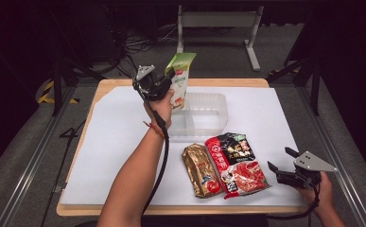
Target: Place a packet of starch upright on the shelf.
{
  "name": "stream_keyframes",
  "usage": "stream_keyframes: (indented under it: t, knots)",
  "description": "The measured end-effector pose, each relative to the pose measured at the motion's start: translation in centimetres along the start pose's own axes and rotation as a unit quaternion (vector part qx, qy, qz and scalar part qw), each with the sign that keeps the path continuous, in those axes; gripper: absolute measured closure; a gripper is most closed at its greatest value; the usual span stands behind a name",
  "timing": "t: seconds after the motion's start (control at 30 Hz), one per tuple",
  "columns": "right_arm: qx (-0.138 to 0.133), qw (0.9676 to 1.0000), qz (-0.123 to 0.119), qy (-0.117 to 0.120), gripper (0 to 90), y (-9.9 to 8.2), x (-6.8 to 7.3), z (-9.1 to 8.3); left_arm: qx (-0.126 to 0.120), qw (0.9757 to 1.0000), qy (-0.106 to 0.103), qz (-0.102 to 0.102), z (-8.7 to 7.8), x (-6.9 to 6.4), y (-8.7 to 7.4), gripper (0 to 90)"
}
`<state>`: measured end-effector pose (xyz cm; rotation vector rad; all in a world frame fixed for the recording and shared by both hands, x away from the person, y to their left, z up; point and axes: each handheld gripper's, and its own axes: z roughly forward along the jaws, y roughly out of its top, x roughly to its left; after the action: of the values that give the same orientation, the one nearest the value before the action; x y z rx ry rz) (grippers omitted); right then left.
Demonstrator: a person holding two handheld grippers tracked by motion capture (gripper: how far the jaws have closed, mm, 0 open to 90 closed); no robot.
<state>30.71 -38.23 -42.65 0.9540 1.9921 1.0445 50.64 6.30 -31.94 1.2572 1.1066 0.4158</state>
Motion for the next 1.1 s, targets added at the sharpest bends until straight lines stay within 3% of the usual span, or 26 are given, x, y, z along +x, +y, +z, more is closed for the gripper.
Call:
stream_keyframes:
  t: [0.1, 0.23, 0.33, 0.47, 0.5, 0.63, 0.73, 0.8, 0.83, 0.87, 1.03, 1.07, 1.1]
  knots:
    - [0.002, 1.0000, -0.001, 0.001, 18.8, 0.0, 0.1, 0.1, -0.001, 0.9999, -0.014, -0.009, -0.5, 0.2, -0.7, 88.0]
    - [0.002, 1.0000, -0.003, 0.002, 18.8, 0.1, 0.2, 0.1, 0.032, 0.9991, -0.028, -0.009, -0.5, 0.4, -1.6, 87.6]
    - [0.004, 1.0000, -0.004, 0.002, 18.9, 0.0, 0.2, 0.2, 0.059, 0.9978, -0.029, 0.003, -0.6, 1.0, -2.3, 87.2]
    - [0.005, 1.0000, -0.004, 0.002, 18.9, 0.0, 0.2, 0.1, 0.065, 0.9966, -0.043, 0.024, -1.5, 1.8, -2.1, 86.4]
    - [0.005, 1.0000, -0.004, 0.002, 18.9, 0.0, 0.2, 0.1, 0.074, 0.9954, -0.049, 0.034, -1.7, 1.9, -1.9, 85.8]
    - [0.010, 0.9999, -0.006, 0.002, 18.9, 0.0, 0.3, 0.3, 0.120, 0.9858, -0.071, 0.093, -2.0, 1.9, -1.4, 83.9]
    - [0.011, 0.9999, -0.012, 0.002, 18.9, 0.0, 0.4, 0.3, 0.134, 0.9827, -0.079, 0.101, -2.0, 2.2, -1.4, 83.2]
    - [0.011, 0.9998, -0.013, 0.003, 18.8, 0.0, 0.4, 0.4, 0.153, 0.9788, -0.088, 0.105, -1.8, 2.3, -1.5, 82.4]
    - [0.012, 0.9998, -0.013, 0.004, 18.8, 0.0, 0.4, 0.4, 0.153, 0.9788, -0.088, 0.105, -1.8, 2.3, -1.5, 80.3]
    - [0.013, 0.9998, -0.013, 0.003, 18.8, 0.0, 0.5, 0.4, 0.164, 0.9754, -0.075, 0.127, -1.6, 2.2, -1.8, 79.5]
    - [0.015, 0.9998, -0.013, 0.004, 18.8, -0.1, 0.5, 0.5, 0.175, 0.9729, -0.073, 0.133, -1.2, 2.4, -2.1, 76.2]
    - [0.016, 0.9998, -0.013, 0.004, 18.8, -0.1, 0.5, 0.5, 0.181, 0.9709, -0.073, 0.138, -1.0, 2.4, -2.0, 71.6]
    - [0.016, 0.9998, -0.013, 0.004, 18.8, -0.1, 0.5, 0.5, 0.181, 0.9709, -0.073, 0.138, -1.0, 2.4, -2.0, 66.1]
